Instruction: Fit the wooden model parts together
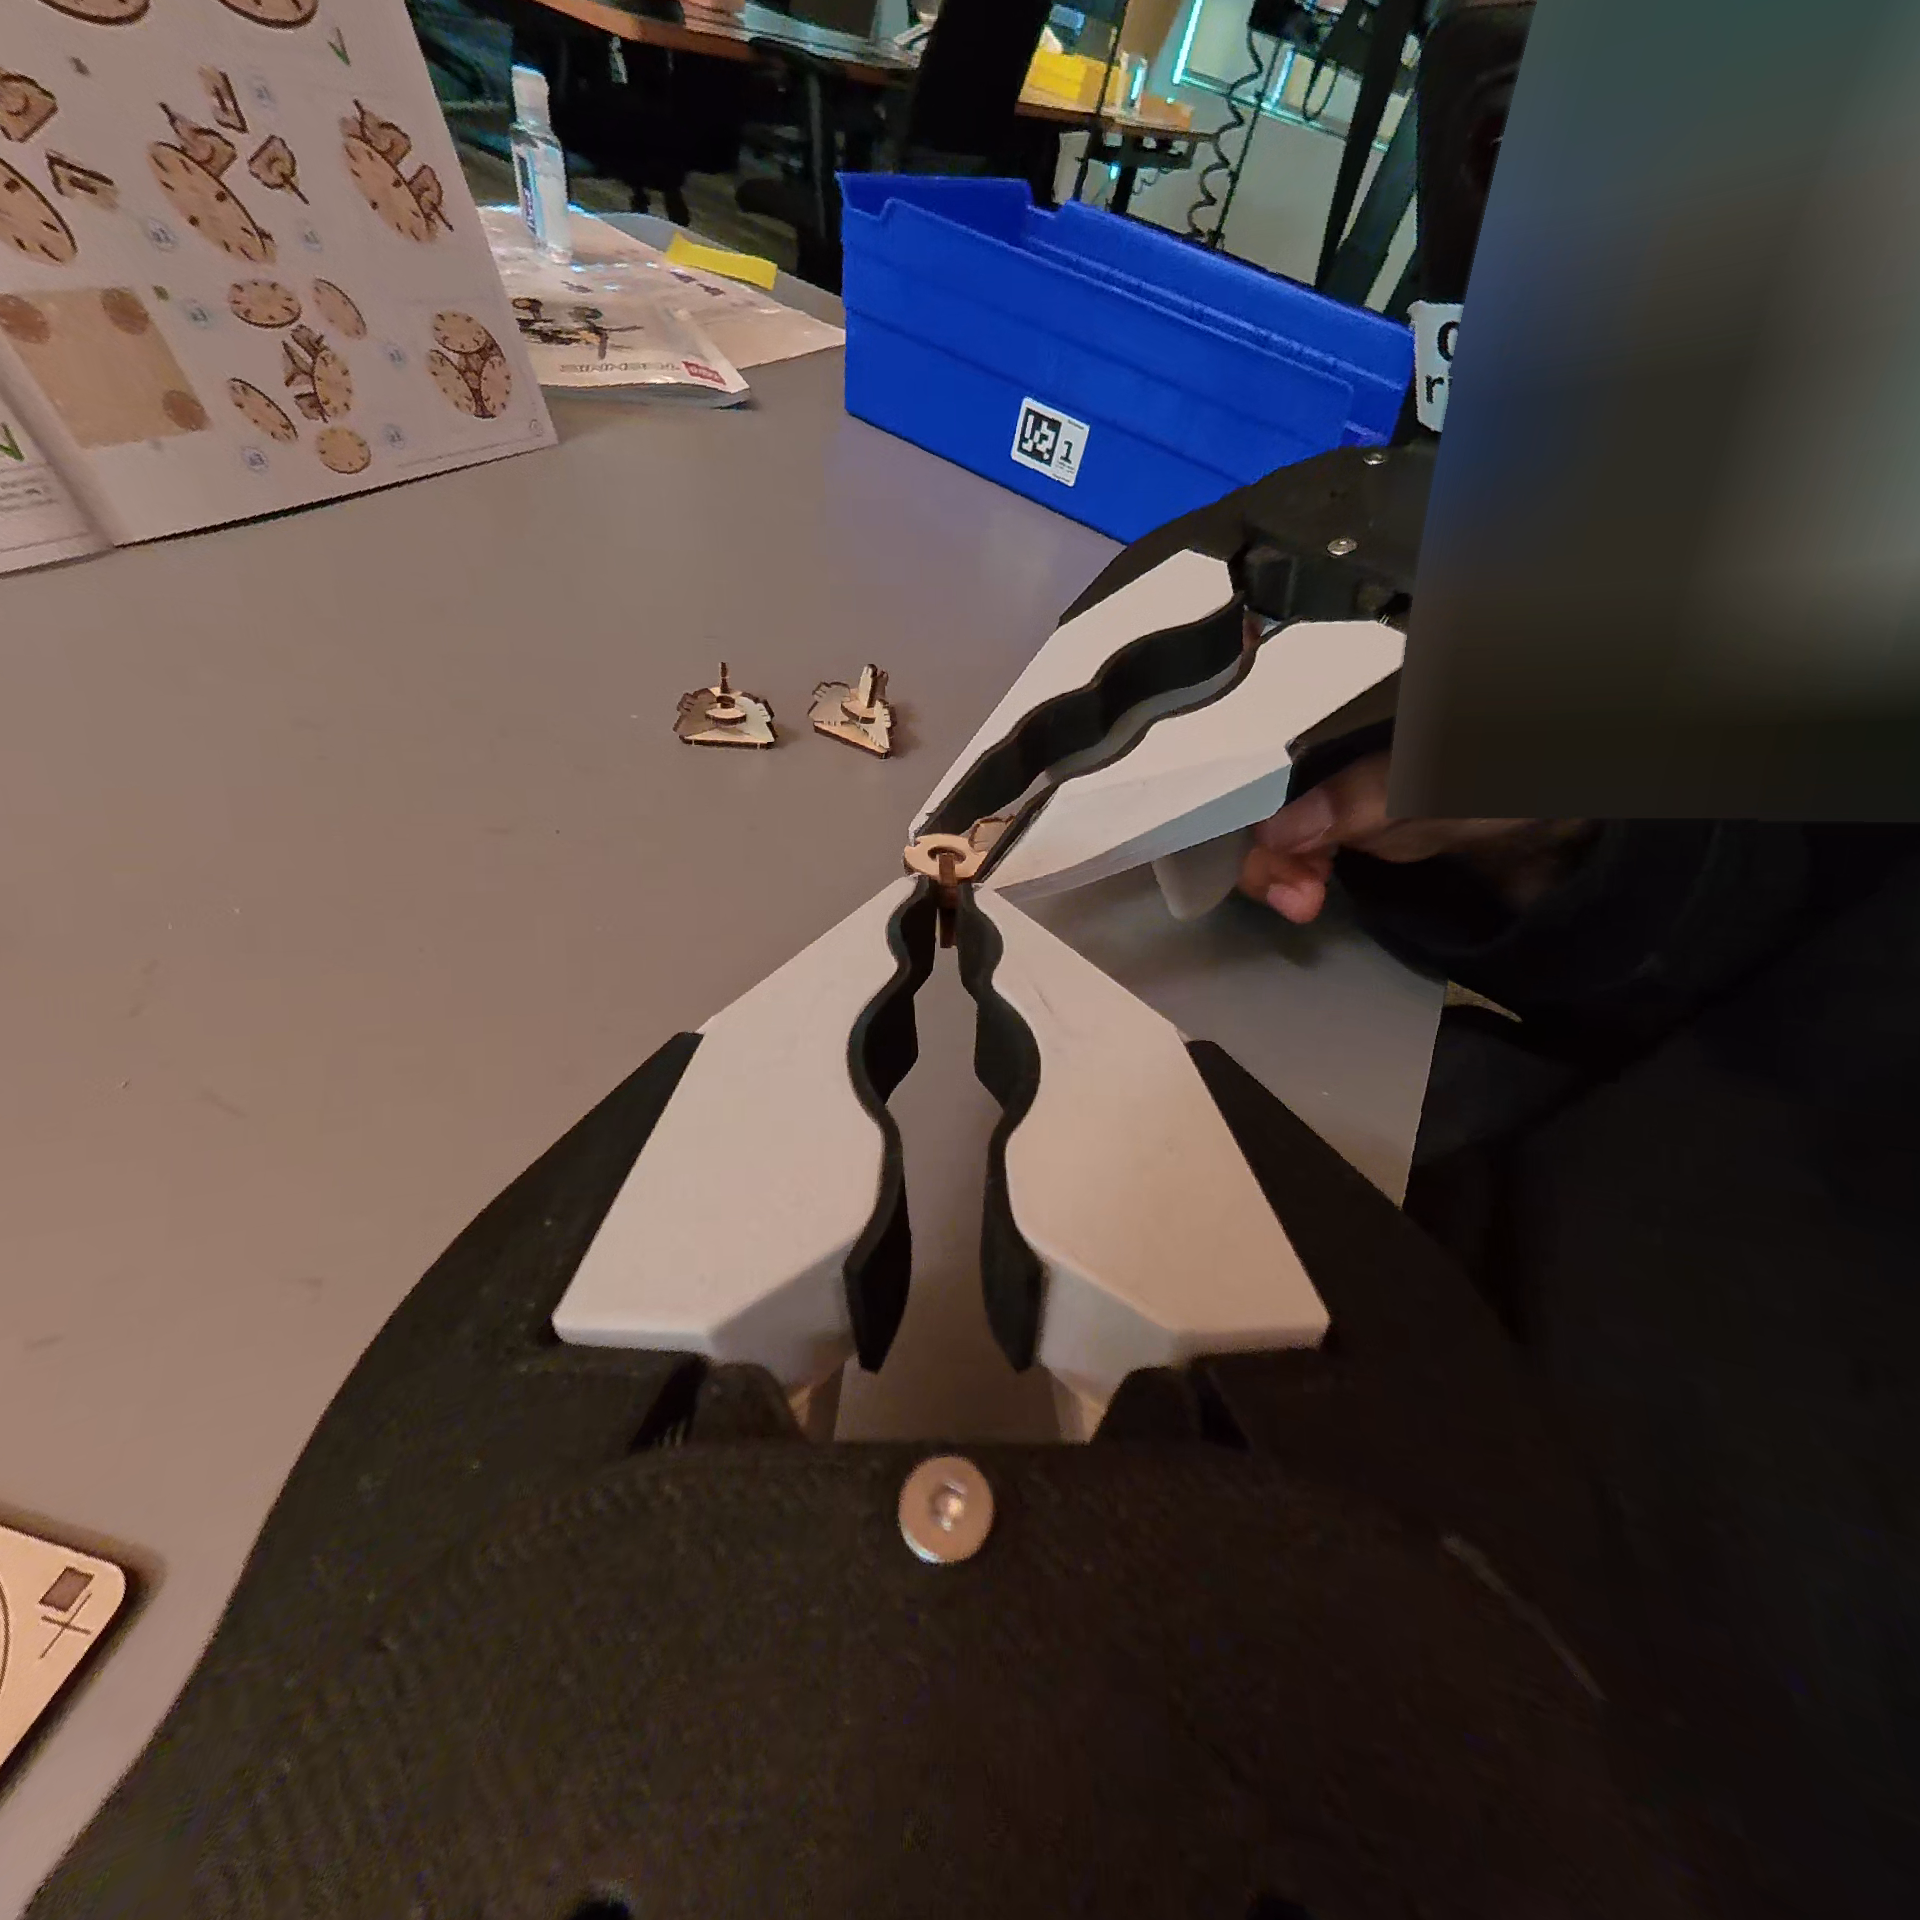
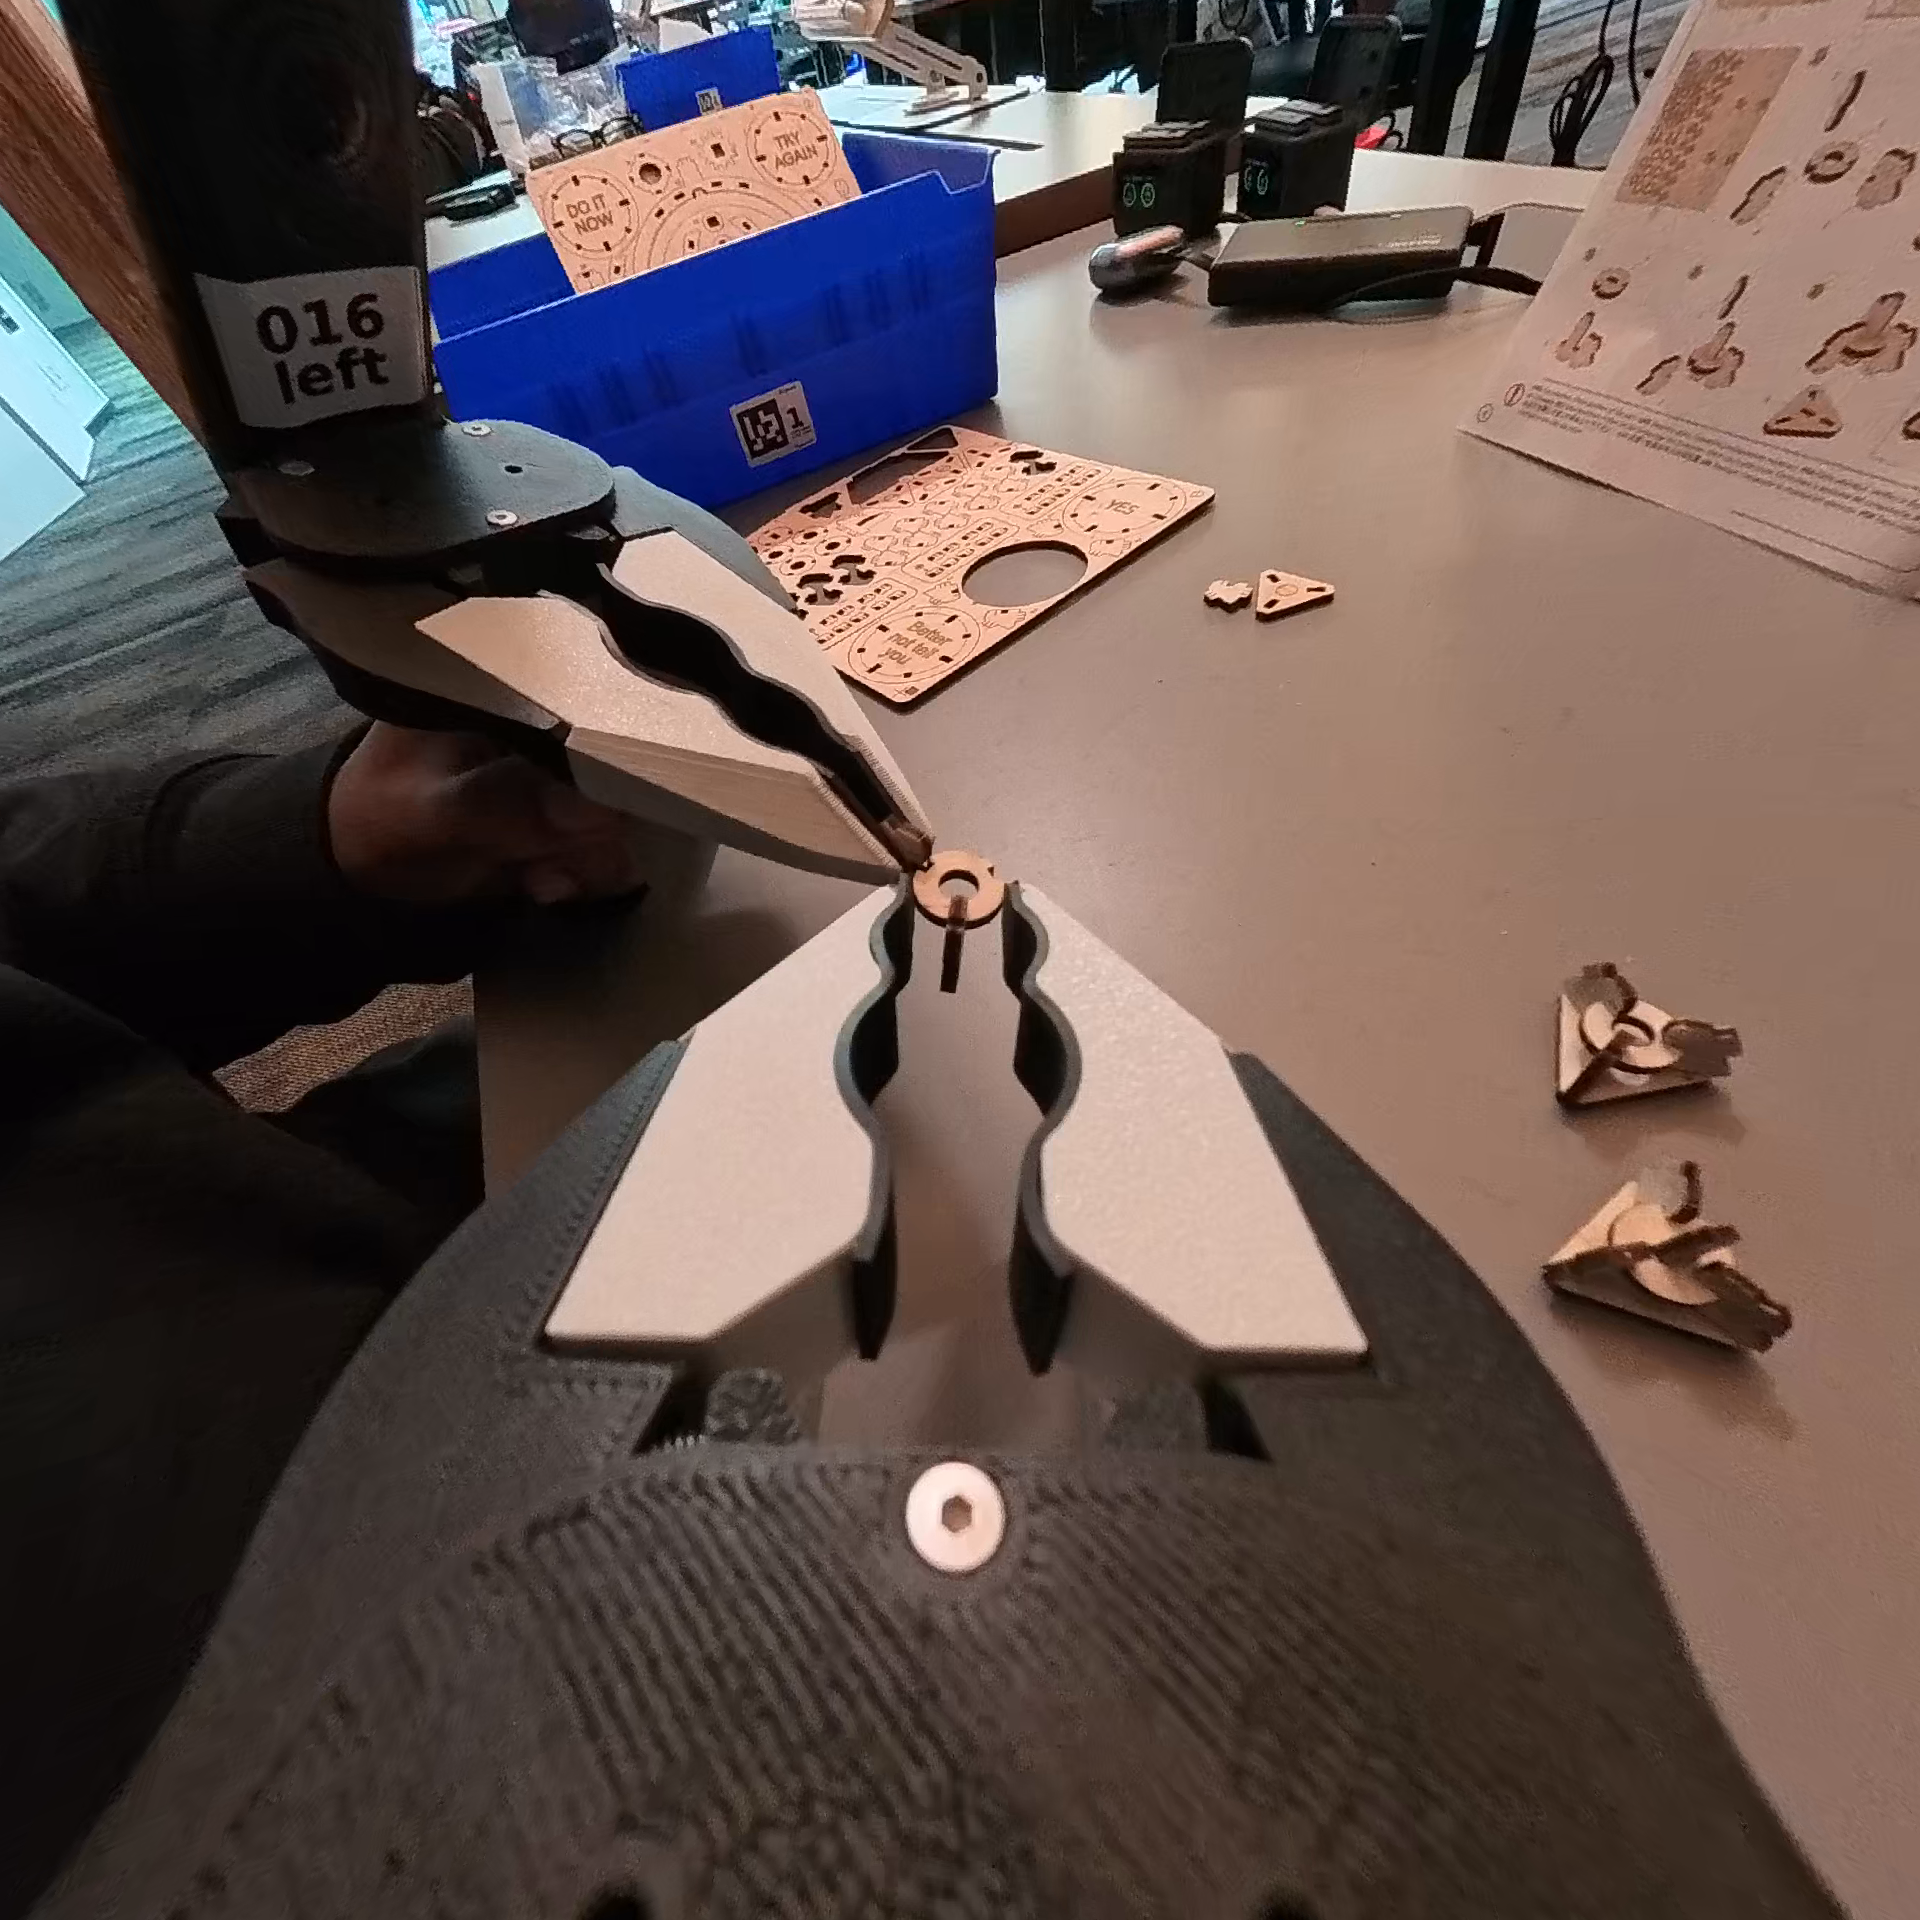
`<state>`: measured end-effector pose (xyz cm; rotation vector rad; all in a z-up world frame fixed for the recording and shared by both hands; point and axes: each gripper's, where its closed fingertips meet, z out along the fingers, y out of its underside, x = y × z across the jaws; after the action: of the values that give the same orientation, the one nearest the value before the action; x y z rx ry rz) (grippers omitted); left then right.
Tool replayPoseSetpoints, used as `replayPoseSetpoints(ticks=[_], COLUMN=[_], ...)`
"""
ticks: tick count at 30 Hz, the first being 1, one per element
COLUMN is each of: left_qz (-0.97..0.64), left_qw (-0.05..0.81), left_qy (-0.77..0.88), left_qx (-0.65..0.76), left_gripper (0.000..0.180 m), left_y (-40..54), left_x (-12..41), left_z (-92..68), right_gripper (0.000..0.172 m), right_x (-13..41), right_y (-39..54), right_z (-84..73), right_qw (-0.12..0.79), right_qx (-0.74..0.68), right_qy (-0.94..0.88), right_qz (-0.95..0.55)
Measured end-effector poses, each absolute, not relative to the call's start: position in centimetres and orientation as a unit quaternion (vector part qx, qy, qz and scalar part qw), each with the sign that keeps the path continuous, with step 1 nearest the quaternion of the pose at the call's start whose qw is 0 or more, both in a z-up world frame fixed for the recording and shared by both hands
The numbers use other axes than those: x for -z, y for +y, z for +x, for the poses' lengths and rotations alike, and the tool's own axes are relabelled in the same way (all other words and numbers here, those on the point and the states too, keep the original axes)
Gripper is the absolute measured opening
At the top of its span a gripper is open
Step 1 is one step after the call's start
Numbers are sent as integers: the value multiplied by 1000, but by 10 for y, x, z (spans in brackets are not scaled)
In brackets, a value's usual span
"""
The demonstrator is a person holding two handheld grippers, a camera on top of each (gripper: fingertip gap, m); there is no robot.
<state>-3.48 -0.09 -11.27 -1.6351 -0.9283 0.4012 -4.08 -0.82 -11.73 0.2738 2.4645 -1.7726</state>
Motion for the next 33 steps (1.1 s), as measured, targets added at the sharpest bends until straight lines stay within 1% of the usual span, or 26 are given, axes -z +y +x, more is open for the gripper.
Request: replayPoseSetpoints(ticks=[13, 27, 33], left_qz=[-701, -682, -686], left_qw=[567, 597, 594], left_qy=[-396, -397, -395], left_qx=[-173, -144, -145], left_gripper=[1, 1, 1], left_y=[0, -2, -1], left_x=[114, 109, 109], left_z=[-35, -34, -34], right_gripper=[15, 15, 15], right_x=[119, 121, 119], right_y=[-8, -7, -8], right_z=[-41, -42, -39], right_qw=[42, 37, 47], right_qx=[579, 576, 580], right_qy=[809, 812, 808], right_qz=[88, 91, 91])
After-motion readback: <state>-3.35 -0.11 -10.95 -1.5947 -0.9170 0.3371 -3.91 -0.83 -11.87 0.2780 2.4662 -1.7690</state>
